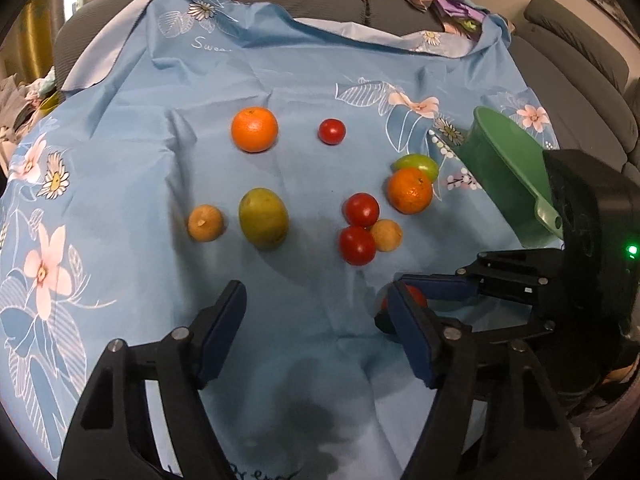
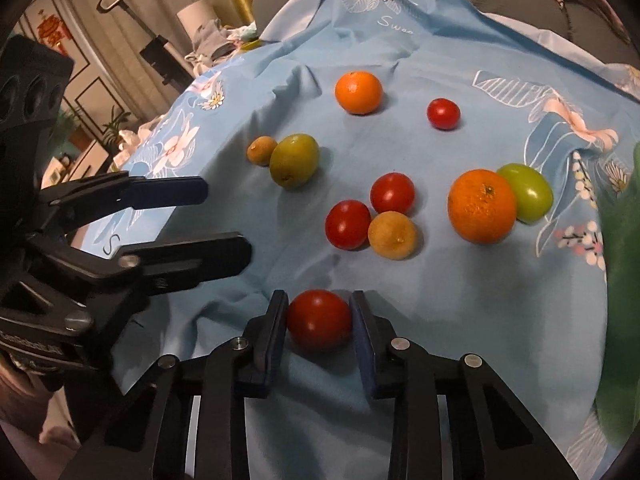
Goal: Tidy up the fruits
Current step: 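Grasp a red tomato with the right tool while the left tool grasps another red tomato, then carry the right tool's tomato into the green bowl and open while the left tool drops its tomato there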
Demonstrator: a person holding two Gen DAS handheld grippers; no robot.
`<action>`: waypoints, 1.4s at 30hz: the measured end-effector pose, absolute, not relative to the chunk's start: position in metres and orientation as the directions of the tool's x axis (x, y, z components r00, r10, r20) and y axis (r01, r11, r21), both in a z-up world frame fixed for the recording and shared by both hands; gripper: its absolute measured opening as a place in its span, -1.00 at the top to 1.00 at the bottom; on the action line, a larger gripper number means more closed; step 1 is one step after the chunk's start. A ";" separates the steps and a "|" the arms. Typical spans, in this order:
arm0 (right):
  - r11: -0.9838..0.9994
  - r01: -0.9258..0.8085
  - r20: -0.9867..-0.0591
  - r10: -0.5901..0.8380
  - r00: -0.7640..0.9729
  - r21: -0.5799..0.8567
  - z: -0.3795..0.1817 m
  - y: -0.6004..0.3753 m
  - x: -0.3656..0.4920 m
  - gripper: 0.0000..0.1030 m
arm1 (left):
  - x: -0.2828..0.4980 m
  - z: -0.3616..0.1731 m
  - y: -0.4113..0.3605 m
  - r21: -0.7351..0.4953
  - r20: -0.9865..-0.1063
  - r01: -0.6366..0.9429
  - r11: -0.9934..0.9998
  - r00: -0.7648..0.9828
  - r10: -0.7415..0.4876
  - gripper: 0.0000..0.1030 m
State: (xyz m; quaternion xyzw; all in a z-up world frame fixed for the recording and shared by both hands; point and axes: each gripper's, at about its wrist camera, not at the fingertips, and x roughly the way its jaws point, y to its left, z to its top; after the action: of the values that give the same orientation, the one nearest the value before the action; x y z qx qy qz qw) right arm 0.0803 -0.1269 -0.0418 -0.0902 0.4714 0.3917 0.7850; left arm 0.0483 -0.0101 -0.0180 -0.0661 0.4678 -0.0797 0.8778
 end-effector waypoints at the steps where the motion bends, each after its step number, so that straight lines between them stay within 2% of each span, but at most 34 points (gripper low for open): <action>1: 0.677 -0.705 -0.813 0.522 0.259 0.211 -0.041 -0.127 0.080 0.36 | 0.051 -0.019 -0.011 -0.191 -0.811 0.086 0.978 0.547 -0.206 -0.36; 8: 0.707 -0.681 -0.808 0.507 0.302 0.189 -0.040 -0.135 0.098 0.36 | 0.076 -0.029 -0.023 -0.196 -0.818 0.126 0.972 0.525 -0.233 -0.30; 12: 0.725 -0.671 -0.808 0.485 0.335 0.156 -0.039 -0.142 0.102 0.36 | 0.088 -0.035 -0.029 -0.196 -0.827 0.142 0.970 0.509 -0.241 -0.10; 17: 0.736 -0.667 -0.809 0.460 0.366 0.116 -0.036 -0.151 0.101 0.36 | 0.097 -0.045 -0.038 -0.173 -0.843 0.164 0.971 0.485 -0.232 0.00; 19: 0.738 -0.663 -0.808 0.465 0.362 0.127 -0.037 -0.155 0.101 0.36 | 0.099 -0.050 -0.040 -0.148 -0.849 0.167 0.975 0.485 -0.212 0.15; 23: 0.741 -0.655 -0.802 0.477 0.358 0.148 -0.038 -0.160 0.103 0.36 | 0.103 -0.050 -0.040 -0.128 -0.844 0.165 0.978 0.500 -0.195 0.29; 26: 0.742 -0.653 -0.800 0.479 0.360 0.151 -0.038 -0.157 0.104 0.37 | 0.104 -0.050 -0.042 -0.091 -0.845 0.167 0.982 0.509 -0.165 0.54; 34: 0.752 -0.638 -0.796 0.485 0.361 0.168 -0.038 -0.162 0.102 0.37 | 0.096 -0.046 -0.043 -0.095 -0.845 0.149 0.984 0.511 -0.158 0.53; 42: 0.740 -0.649 -0.768 0.515 0.380 0.175 -0.017 -0.164 0.090 0.36 | 0.070 -0.014 -0.042 -0.097 -0.808 0.146 0.985 0.566 -0.164 0.53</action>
State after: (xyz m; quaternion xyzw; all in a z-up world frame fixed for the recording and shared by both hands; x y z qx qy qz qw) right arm 0.0897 -0.1642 -0.0167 -0.0778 0.4315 0.3521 0.8269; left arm 0.0700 -0.0420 -0.0140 -0.0098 0.4574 -0.0874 0.8849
